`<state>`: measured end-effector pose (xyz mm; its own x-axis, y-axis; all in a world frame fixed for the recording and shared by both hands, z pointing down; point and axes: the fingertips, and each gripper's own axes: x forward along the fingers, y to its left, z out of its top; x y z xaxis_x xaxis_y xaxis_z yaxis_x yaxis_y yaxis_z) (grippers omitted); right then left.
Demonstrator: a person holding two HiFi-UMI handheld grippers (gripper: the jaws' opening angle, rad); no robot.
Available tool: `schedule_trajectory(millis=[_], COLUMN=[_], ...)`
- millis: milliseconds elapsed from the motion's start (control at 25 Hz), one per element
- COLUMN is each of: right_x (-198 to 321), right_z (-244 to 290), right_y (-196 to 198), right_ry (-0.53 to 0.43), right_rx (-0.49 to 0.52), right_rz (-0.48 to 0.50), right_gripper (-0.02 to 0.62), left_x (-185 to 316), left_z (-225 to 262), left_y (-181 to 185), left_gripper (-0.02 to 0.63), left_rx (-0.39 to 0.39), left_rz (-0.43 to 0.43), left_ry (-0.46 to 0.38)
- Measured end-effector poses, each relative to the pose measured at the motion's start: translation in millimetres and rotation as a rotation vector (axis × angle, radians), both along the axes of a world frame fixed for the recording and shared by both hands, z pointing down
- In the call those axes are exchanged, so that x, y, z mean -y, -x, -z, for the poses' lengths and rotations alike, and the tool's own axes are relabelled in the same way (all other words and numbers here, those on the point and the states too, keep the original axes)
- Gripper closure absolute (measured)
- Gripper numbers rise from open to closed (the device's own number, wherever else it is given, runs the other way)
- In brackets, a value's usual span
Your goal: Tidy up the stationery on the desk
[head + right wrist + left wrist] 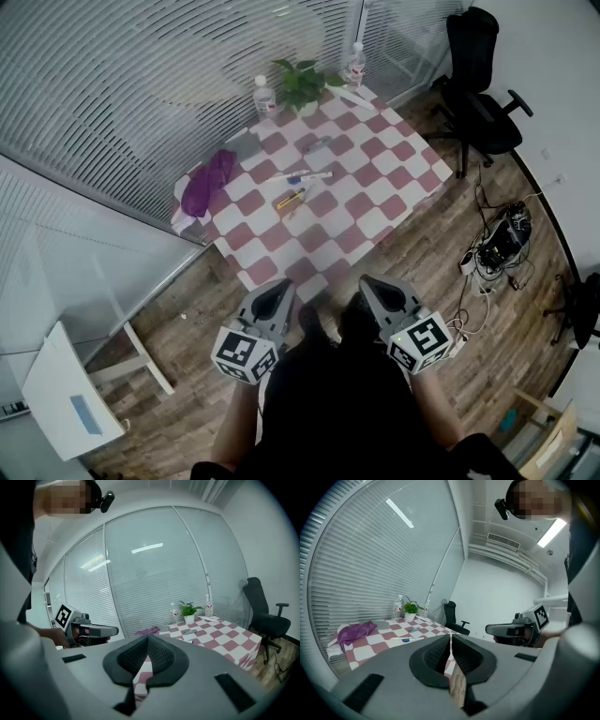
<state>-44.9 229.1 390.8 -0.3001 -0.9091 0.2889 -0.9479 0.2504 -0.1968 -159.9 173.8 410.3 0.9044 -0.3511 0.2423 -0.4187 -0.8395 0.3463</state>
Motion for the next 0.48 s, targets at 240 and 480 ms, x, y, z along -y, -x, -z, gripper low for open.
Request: schedule_trajectory(millis=[240, 480], right_x=[-3.5, -1.0], right_z=[1.1, 2.8], right_y=[2.1, 1.9], right_ry=[0.005, -0.009], right_rx=[0.006, 0.019], right_rz=[0.002, 0.016], right_gripper=[0.574, 0.574], left_x=[-5.8, -8.7], left_z=[-0.5, -2.2], left_y=[-1.4, -6.0], left_gripper=[0.568, 0.568], left_rx=[0.004, 0.010], left_rz=[-0.007, -0.013], left_ry=[0.009, 0.015])
